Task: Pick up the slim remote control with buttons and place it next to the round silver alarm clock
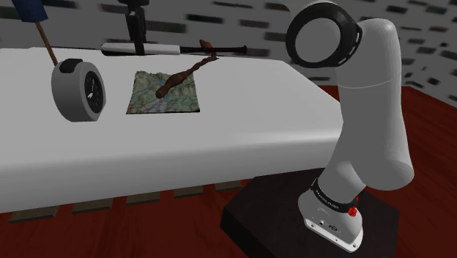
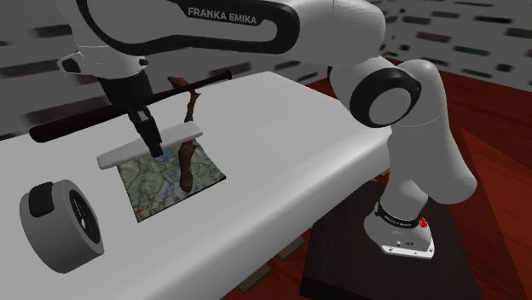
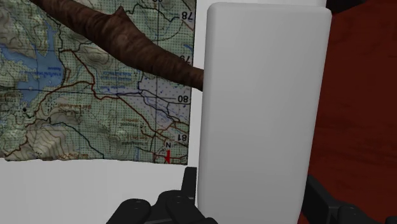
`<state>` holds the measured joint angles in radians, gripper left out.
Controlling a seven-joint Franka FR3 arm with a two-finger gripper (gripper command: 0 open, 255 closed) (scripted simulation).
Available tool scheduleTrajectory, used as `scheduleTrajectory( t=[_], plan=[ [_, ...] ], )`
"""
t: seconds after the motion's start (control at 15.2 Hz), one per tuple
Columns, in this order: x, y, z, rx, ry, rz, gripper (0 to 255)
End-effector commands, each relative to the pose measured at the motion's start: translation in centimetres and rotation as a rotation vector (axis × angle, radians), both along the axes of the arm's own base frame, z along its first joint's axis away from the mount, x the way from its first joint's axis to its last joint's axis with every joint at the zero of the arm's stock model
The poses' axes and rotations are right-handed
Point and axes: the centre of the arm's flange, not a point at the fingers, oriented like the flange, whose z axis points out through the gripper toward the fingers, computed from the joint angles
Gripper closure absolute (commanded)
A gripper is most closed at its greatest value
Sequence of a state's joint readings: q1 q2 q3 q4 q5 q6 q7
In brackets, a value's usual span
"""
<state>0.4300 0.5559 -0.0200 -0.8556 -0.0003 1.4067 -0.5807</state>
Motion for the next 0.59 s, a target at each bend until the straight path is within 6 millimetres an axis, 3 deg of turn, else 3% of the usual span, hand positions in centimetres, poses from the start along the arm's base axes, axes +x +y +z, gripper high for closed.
scheduleTrajectory(
  t=[0.0,0.53],
  plan=[
    [0.1,0.6,-0.6,0.001,-0.002,-0.001,255],
    [0.1,0.6,-4.8,0.001,-0.002,-0.001,255]
  ],
)
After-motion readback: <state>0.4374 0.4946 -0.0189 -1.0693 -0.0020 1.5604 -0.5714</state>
